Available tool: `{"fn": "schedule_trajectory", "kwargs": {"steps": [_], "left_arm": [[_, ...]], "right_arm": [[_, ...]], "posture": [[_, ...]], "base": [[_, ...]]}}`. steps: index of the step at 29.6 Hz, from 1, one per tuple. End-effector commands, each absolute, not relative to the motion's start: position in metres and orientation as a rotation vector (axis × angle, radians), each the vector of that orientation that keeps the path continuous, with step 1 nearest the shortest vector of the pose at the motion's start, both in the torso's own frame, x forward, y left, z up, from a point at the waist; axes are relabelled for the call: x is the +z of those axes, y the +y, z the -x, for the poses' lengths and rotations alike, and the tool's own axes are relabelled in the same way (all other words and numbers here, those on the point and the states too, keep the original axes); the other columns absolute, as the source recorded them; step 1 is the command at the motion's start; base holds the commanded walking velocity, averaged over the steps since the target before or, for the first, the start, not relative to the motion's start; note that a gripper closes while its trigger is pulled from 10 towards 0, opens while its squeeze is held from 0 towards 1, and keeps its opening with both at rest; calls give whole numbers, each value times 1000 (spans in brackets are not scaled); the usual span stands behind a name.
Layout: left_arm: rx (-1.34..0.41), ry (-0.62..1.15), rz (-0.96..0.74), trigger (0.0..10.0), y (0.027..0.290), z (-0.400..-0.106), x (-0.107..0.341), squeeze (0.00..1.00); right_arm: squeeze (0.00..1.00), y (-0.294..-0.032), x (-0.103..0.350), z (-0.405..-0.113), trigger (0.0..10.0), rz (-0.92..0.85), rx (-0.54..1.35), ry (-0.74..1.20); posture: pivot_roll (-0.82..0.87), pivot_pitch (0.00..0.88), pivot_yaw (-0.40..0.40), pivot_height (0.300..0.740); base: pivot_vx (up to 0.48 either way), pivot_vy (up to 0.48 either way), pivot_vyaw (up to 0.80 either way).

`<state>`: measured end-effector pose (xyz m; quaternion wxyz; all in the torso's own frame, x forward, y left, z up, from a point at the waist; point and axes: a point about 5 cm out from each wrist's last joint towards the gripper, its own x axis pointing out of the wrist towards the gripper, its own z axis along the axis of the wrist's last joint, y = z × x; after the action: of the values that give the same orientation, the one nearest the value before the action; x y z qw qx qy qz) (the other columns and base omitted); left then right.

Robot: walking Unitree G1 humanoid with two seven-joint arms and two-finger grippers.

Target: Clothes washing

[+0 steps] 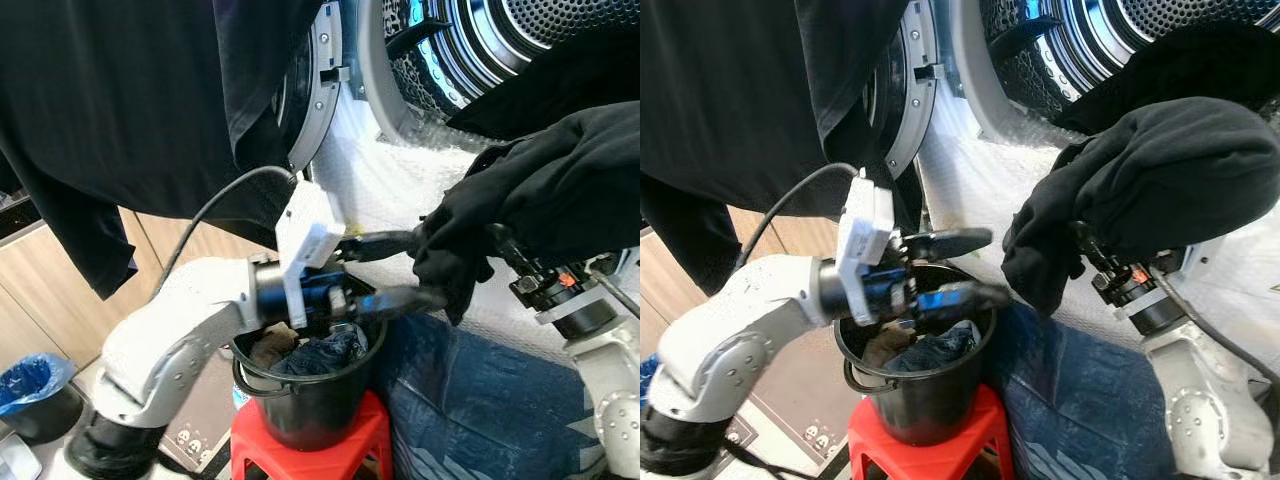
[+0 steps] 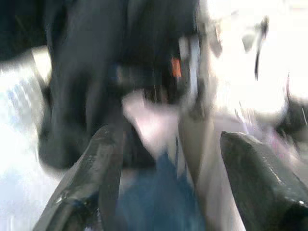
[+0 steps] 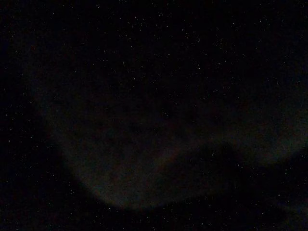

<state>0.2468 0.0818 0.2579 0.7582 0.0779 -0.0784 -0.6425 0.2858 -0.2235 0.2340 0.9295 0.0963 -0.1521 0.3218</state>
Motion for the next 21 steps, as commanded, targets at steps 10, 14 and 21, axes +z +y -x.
{"fn": "schedule_trajectory", "kwargs": {"steps": [10,14,21], "left_arm": [[-1408,-57,-210,10000,90,-237,235,1000],[-1407,-49,-198,10000,89,-233,232,1000],[-1320,-57,-238,10000,87,-229,226,1000]], "right_arm": [[0,-227,288,-291,0,-28,890,-372],[0,-226,302,-297,0,-13,935,-383],[0,-219,343,-319,6941,-43,1040,-382]], "posture": [[-61,22,30,740],[-56,29,21,740],[-37,56,-22,740]], "base": [[0,0,0],[0,0,0],[0,0,0]]}}
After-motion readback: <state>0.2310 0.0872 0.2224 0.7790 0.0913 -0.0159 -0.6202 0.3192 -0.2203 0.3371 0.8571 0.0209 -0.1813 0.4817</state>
